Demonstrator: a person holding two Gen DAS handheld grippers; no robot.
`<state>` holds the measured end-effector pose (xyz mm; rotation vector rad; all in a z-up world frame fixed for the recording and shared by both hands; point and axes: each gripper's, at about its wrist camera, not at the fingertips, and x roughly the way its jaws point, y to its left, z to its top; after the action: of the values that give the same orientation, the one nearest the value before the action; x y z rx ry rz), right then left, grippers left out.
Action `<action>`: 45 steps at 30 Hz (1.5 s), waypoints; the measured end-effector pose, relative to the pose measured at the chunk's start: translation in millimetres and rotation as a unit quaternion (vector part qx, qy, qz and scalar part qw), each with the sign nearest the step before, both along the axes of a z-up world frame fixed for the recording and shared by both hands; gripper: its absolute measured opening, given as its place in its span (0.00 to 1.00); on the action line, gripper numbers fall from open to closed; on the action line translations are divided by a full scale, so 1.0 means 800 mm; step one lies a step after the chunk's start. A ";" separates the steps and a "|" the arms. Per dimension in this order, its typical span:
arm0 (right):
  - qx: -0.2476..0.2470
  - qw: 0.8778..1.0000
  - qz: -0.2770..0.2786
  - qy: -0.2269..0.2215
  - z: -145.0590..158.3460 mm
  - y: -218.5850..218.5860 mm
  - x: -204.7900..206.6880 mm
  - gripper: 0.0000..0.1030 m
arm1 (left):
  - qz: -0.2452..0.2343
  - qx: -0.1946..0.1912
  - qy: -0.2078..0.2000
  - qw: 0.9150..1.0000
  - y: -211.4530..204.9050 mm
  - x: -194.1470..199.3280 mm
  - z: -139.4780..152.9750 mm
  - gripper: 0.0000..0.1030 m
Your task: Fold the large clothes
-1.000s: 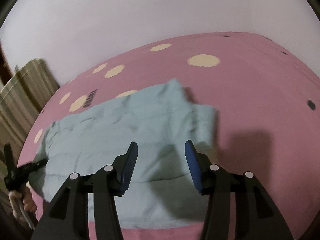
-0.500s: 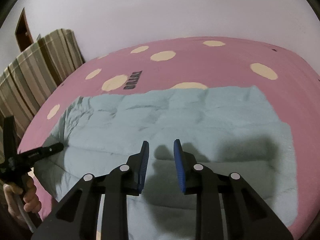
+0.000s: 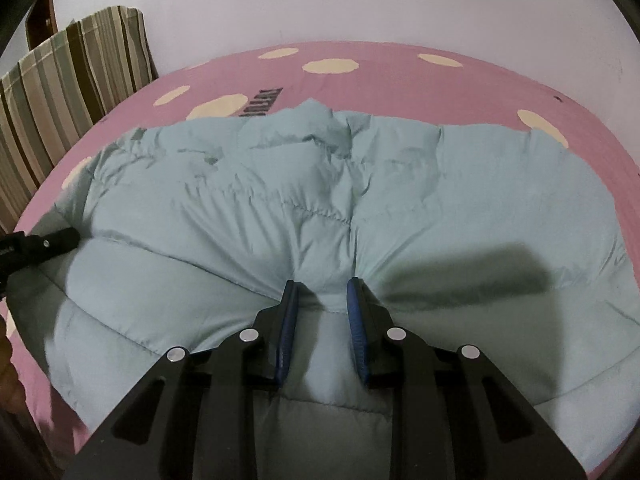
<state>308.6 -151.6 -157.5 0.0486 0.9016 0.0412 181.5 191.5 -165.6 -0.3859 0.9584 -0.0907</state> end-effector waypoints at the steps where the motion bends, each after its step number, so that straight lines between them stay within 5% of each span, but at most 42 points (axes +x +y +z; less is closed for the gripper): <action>1: 0.001 1.000 -0.001 0.003 -0.001 0.000 0.002 0.25 | -0.001 0.002 -0.001 1.000 -0.001 0.000 0.001 0.12; 33: -0.009 1.000 -0.007 0.000 -0.006 0.008 0.001 0.24 | -0.002 0.034 -0.029 0.999 -0.019 -0.012 0.030 0.11; 45: -0.011 1.000 -0.003 -0.004 -0.004 0.007 0.000 0.24 | -0.043 0.046 -0.094 0.994 -0.081 -0.031 0.110 0.11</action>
<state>309.0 -146.0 -160.6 0.0298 0.8937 0.0258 156.7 127.1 -77.4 -0.2453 0.7896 -0.1578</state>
